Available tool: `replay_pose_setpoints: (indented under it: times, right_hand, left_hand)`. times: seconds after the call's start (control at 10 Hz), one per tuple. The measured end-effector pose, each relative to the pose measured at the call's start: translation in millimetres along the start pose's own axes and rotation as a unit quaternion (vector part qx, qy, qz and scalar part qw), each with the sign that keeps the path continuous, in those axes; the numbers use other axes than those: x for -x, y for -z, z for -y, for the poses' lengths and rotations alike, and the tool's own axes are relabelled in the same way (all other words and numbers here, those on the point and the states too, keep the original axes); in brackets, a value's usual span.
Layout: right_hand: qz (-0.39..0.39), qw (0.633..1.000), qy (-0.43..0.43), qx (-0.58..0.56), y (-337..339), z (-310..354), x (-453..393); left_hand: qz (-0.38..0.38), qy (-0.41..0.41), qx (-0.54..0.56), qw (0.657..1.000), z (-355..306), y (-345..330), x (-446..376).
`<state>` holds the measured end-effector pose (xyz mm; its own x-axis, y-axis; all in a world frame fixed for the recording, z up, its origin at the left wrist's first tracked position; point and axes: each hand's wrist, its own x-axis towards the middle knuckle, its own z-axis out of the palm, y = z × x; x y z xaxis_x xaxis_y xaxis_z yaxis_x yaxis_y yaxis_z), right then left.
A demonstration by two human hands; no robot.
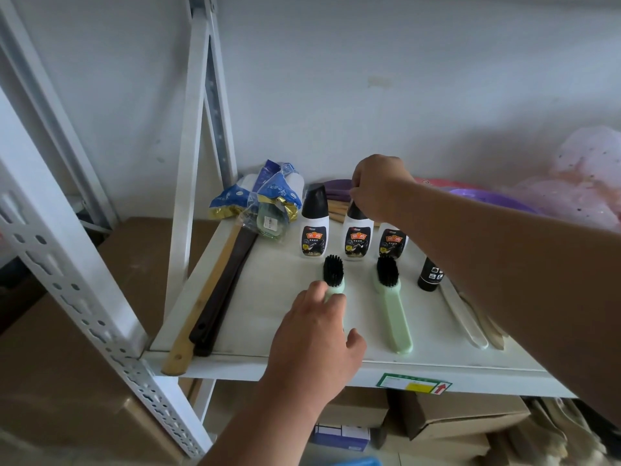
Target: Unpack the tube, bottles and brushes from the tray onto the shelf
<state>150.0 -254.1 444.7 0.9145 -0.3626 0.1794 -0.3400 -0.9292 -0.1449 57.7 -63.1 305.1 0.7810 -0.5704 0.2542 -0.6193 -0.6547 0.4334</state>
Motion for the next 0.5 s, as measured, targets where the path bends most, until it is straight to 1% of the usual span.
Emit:
replay_pose_setpoints:
  times: [0.2,0.4,0.5]
  right_hand:
    - [-0.015,1.0,-0.008,0.006,4,3,12]
    - [-0.036,0.996,-0.022,-0.077,13,-2,27]
    - [-0.075,0.984,-0.017,-0.159,17,-5,40]
  left_hand:
    - [-0.004,0.004,0.003,1.0,-2,3,-2]
    - [-0.021,-0.005,0.012,1.0,-2,10,-3]
    - [-0.029,0.0,0.013,0.999,-3,16,2]
